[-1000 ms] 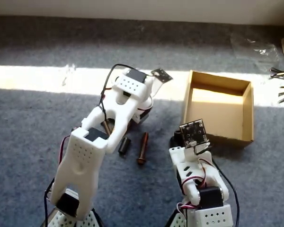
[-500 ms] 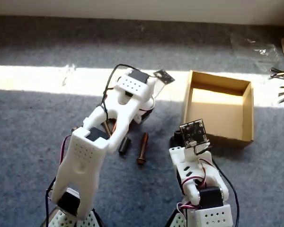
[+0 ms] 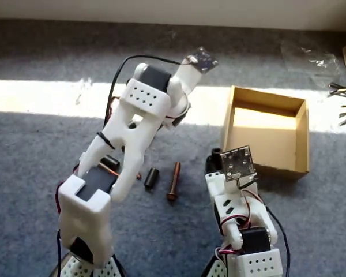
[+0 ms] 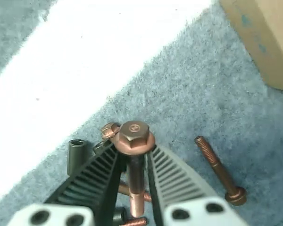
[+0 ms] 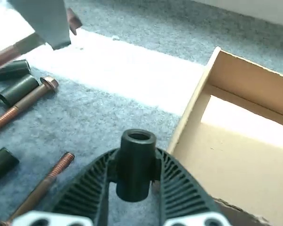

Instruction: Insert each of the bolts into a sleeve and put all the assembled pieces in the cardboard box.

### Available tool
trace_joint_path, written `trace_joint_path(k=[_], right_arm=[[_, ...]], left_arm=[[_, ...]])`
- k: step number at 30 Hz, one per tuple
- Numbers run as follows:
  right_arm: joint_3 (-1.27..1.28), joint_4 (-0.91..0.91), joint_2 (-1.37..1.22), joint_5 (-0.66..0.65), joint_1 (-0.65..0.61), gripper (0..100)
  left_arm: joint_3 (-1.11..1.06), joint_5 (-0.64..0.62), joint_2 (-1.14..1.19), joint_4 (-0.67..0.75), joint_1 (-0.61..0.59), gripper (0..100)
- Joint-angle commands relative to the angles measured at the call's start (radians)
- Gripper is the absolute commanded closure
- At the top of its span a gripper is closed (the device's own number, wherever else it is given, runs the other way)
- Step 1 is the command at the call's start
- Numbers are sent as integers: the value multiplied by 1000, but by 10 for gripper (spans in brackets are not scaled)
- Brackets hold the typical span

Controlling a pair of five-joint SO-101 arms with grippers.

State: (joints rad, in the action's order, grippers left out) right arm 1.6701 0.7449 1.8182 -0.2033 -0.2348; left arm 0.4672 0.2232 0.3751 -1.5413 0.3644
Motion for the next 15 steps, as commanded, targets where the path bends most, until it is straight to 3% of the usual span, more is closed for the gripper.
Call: trace_joint_path(k=[1, 9, 15], right_arm=[[81, -31, 7, 5, -90, 994], [74, -35, 7, 5, -222, 994], [71, -82, 7, 11, -275, 994]], left_arm=[[2, 6, -170, -40, 8, 995], [-19, 58, -390, -80, 8, 995], [-236, 61, -607, -14, 5, 995]])
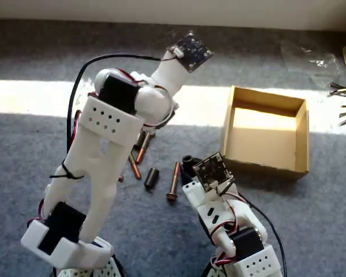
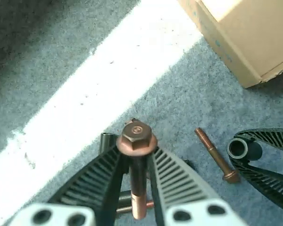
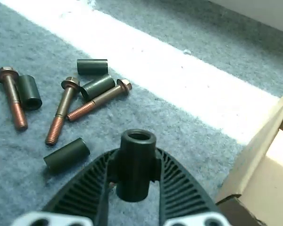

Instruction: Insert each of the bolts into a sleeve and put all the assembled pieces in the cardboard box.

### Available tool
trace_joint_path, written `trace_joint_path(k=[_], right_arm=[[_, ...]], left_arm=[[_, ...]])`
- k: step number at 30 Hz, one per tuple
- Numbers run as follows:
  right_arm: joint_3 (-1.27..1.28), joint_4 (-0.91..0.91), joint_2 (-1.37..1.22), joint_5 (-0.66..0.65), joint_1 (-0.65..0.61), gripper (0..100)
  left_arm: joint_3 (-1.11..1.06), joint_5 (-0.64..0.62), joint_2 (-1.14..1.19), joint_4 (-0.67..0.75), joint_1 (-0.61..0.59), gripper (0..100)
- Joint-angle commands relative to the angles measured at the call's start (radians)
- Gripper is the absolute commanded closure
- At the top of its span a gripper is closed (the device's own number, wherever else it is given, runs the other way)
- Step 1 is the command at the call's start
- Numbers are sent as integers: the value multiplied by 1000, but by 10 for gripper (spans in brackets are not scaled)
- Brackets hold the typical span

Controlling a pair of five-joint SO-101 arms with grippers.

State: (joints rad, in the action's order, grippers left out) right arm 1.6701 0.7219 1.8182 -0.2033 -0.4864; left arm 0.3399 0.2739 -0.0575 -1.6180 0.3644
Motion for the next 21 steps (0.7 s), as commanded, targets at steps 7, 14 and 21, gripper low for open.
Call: trace_joint_path(k=[7, 14, 21], right_arm=[[71, -157, 7, 12, -27, 994], [81, -288, 7, 12, -137, 994], [79, -371, 7, 12, -180, 994]], left_arm=[[-435, 9, -464, 298, -56, 995], [-668, 5, -685, 502, -90, 995], [-731, 3, -831, 557, -93, 995]])
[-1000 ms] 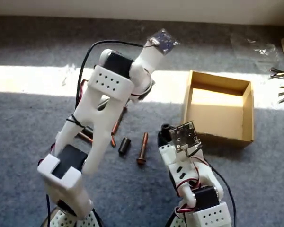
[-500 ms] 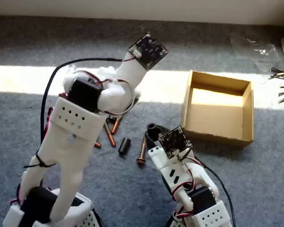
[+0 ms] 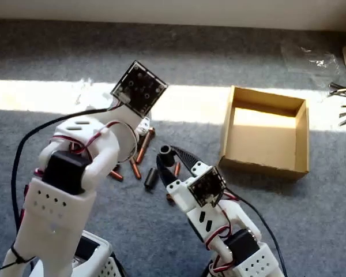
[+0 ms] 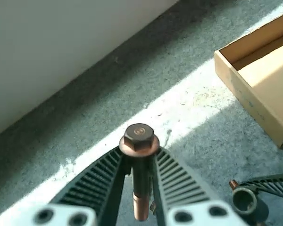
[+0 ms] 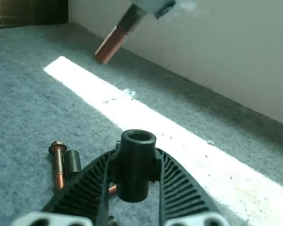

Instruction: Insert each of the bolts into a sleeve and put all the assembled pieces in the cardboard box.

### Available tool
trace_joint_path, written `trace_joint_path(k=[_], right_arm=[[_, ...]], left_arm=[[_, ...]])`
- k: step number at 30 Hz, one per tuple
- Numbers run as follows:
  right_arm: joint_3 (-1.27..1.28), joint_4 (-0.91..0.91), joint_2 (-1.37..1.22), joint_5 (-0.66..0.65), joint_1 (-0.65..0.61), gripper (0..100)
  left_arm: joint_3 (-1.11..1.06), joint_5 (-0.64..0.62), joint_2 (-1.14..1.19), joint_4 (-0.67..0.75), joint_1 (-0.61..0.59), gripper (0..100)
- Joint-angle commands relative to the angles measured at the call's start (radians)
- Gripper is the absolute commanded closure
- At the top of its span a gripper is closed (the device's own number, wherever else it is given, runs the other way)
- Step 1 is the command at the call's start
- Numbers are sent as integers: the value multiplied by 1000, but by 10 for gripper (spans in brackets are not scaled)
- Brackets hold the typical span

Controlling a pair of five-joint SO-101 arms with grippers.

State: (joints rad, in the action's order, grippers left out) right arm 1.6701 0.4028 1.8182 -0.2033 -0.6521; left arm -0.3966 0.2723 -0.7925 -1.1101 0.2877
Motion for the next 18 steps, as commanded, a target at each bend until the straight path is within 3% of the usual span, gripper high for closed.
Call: trace_joint_path(k=[1, 7, 13, 18], right_arm=[[77, -53, 7, 12, -15, 994], [84, -53, 7, 20, -15, 994], [74, -53, 7, 219, -15, 994], [76, -53, 7, 221, -12, 994]], left_arm=[[4, 5, -113, 60, -16, 995], [1, -161, -200, 117, -13, 995], [-94, -180, -248, 186, -10, 993], [-240, -353, -403, 304, -10, 993]])
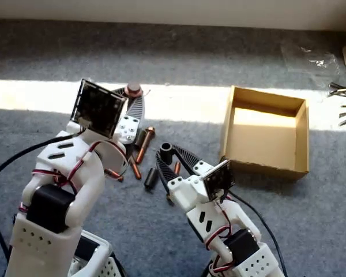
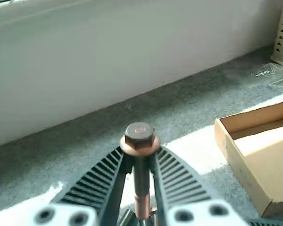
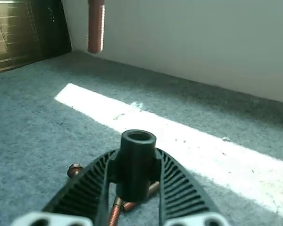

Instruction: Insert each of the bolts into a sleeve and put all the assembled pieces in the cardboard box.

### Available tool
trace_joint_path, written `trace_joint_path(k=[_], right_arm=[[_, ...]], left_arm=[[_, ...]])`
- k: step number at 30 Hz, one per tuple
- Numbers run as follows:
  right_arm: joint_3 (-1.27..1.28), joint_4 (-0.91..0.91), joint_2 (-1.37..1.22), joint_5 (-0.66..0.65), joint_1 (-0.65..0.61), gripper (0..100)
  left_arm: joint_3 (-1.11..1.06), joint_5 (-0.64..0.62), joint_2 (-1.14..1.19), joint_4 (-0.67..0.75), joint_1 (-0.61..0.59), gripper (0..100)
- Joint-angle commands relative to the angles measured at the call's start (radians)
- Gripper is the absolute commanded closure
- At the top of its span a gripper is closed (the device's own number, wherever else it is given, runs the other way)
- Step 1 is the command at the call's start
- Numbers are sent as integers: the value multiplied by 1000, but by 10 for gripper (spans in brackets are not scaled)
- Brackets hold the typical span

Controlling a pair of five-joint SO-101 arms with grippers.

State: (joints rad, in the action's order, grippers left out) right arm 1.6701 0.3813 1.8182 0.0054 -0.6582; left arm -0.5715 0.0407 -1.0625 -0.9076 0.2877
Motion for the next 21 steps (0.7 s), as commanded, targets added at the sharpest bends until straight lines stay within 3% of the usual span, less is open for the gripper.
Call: trace_joint_path(k=[1, 10, 16, 21], right_arm=[[76, -31, 7, 12, -5, 994], [73, -33, 7, 8, -10, 994], [73, -33, 7, -101, -10, 994], [76, -33, 7, -118, -10, 994]], left_arm=[[-102, -137, -171, 133, -10, 994], [-338, -127, -351, 347, -2, 994], [-412, -127, -363, 365, 122, 994], [-447, -127, -364, 394, 166, 994]])
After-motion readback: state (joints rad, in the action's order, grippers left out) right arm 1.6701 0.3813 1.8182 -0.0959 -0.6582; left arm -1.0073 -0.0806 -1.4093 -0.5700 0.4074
